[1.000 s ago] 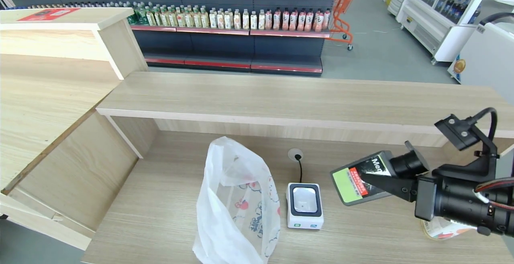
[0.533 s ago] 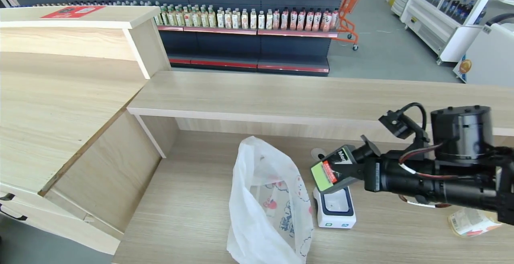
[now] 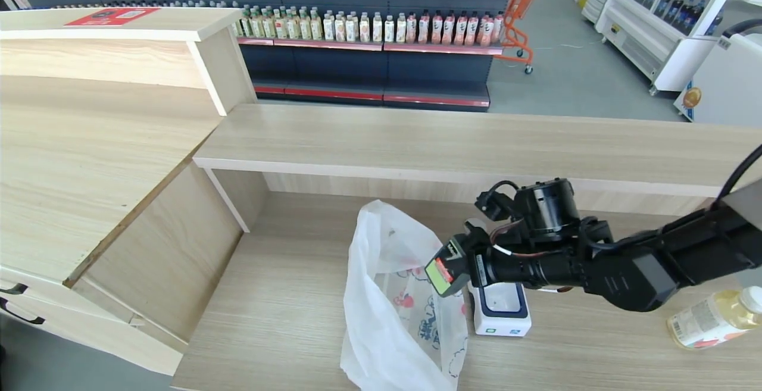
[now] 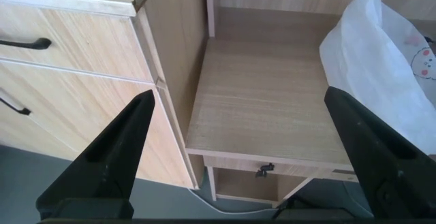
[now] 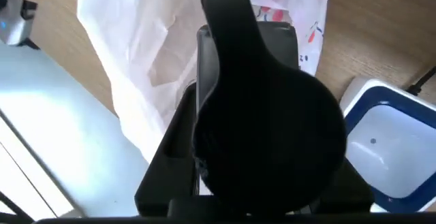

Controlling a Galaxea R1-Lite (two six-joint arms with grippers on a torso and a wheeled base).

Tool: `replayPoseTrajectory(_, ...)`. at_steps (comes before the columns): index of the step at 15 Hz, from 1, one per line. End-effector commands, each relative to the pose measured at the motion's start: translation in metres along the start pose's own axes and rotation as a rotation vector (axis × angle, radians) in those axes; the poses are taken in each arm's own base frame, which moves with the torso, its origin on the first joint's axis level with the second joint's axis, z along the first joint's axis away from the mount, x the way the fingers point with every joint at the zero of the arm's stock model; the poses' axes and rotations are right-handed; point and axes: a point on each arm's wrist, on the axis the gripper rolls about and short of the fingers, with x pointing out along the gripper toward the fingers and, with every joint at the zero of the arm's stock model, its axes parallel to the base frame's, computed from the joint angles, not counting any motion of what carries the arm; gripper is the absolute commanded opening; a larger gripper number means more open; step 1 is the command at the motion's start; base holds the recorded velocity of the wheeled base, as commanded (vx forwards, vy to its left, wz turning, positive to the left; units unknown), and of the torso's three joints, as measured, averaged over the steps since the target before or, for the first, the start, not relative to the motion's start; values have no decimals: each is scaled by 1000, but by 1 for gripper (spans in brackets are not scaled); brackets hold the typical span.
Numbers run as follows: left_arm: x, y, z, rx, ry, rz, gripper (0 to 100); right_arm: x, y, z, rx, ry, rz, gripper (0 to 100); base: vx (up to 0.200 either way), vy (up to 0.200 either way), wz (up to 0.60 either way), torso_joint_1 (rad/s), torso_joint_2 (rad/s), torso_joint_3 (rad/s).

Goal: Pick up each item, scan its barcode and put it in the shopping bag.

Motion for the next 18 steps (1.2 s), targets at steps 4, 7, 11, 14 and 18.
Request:
replayPoseTrajectory(4, 0, 0, 0, 0, 0, 0, 100, 60, 0, -26, -278, 58, 12, 0, 0, 0, 0, 0, 0, 0)
replayPoseTrajectory(7, 0, 0, 0, 0, 0, 0, 100, 97, 17, -20, -447, -9, 42, 0, 0, 0, 0, 0, 0, 0)
replayPoseTrajectory(11, 0, 0, 0, 0, 0, 0, 100, 122, 13, -26, -687, -4, 34, 0, 0, 0, 0, 0, 0, 0)
replayPoseTrajectory(14, 0, 0, 0, 0, 0, 0, 100, 123, 12, -29, -708, 6, 36, 100, 0, 0, 0, 0, 0, 0)
replayPoseTrajectory(18, 0, 0, 0, 0, 0, 0, 100, 105, 14, -11, -463, -42, 27, 100, 0, 0, 0, 0, 0, 0)
